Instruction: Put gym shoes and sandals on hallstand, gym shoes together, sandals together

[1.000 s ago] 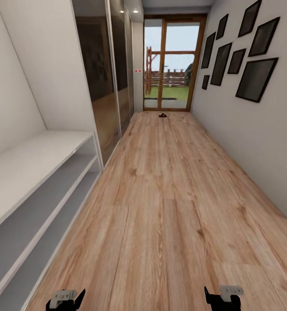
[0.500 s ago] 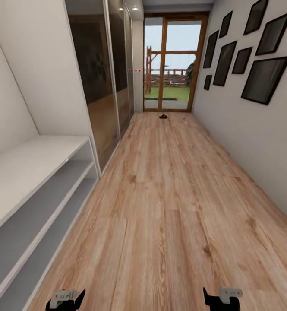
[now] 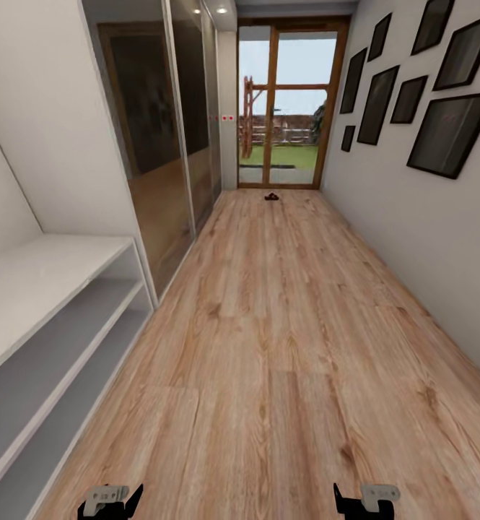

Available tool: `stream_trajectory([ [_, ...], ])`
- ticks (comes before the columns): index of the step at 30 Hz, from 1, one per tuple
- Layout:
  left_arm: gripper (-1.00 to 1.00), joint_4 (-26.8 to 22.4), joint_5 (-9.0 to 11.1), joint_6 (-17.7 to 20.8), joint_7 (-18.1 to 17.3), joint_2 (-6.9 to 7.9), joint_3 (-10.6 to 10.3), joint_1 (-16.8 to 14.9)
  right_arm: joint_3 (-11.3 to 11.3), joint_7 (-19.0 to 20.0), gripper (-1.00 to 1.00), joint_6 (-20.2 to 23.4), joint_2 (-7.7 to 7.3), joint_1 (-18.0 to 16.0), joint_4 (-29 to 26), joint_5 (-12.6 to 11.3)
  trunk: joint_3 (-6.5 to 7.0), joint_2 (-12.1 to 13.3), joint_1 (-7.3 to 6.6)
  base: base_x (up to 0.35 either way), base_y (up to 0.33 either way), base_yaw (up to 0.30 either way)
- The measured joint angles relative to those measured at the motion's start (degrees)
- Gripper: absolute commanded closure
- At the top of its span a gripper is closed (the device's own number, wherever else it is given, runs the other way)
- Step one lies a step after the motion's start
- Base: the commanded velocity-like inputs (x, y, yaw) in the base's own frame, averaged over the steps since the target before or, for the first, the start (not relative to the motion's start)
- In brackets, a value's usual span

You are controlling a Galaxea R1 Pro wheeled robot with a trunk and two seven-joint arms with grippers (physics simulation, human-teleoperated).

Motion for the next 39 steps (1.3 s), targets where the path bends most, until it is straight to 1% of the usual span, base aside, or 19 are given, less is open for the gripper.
stream_trajectory([
  [4, -1.00, 0.0, 0.0, 0.0, 0.0, 0.00, 0.0, 0.0, 0.0, 0.0, -1.00, 0.1, 0.40, 0.1, 0.0, 0.0, 0.00, 0.0, 0.00, 0.302, -0.194, 0.000],
  [11, -1.00, 0.0, -0.1, 0.0, -0.1, -0.01, -0.1, 0.0, 0.0, 0.0, -1.00, 0.1, 0.68, 0.3, 0.0, 0.0, 0.00, 0.0, 0.00, 0.299, -0.198, 0.000],
  [39, -1.00, -0.1, 0.4, 0.0, -0.1, 0.08, -0.1, 0.0, 0.0, -0.1, -1.00, 0.1, 0.70, 0.3, 0.0, 0.0, 0.00, 0.0, 0.00, 0.287, -0.204, 0.000],
])
